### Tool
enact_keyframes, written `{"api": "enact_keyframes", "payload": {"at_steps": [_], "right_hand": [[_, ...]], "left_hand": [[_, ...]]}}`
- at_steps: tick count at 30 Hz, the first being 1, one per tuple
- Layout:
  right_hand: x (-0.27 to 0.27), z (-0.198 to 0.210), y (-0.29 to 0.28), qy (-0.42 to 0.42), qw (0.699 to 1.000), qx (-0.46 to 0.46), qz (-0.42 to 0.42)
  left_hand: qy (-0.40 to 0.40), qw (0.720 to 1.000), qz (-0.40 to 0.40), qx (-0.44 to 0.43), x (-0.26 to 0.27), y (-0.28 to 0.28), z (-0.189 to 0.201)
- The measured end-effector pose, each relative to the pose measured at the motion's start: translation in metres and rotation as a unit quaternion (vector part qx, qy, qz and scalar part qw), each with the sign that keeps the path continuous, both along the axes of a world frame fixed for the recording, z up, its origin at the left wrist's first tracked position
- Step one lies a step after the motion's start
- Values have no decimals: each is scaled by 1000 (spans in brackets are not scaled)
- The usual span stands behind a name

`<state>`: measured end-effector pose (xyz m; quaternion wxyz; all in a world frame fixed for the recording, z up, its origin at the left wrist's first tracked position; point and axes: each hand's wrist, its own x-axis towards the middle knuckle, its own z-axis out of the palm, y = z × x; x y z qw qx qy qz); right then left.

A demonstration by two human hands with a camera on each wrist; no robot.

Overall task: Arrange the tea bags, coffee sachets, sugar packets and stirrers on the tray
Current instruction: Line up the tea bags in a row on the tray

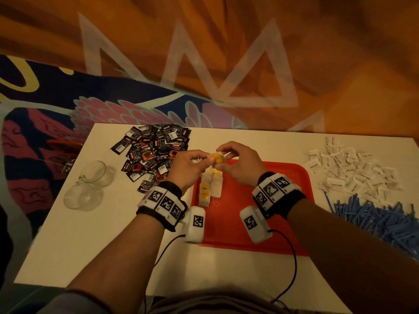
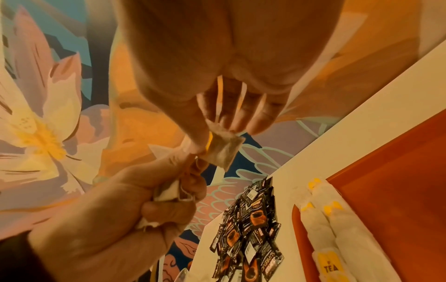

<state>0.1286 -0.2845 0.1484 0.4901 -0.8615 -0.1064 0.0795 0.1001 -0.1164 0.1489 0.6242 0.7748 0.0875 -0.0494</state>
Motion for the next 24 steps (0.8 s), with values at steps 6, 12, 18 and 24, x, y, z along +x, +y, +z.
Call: {"api": "enact_keyframes", "payload": {"at_steps": [6,12,18,24], "right_hand": [[-1,-2,-3,14,986,132,-106],[-5,-6,-3,24,996,72,-52],[-9,-7,0,7,994,87,-66],[-10,-2,-3,28,998,7,-53]], "left_hand": [[-35,998,-4,57,2,3,-6],[-58,995,-35,76,1,2,-4],[-122,982,-76,124,0,0,-1],[-123,981,-50,140,2,-2,1]]}}
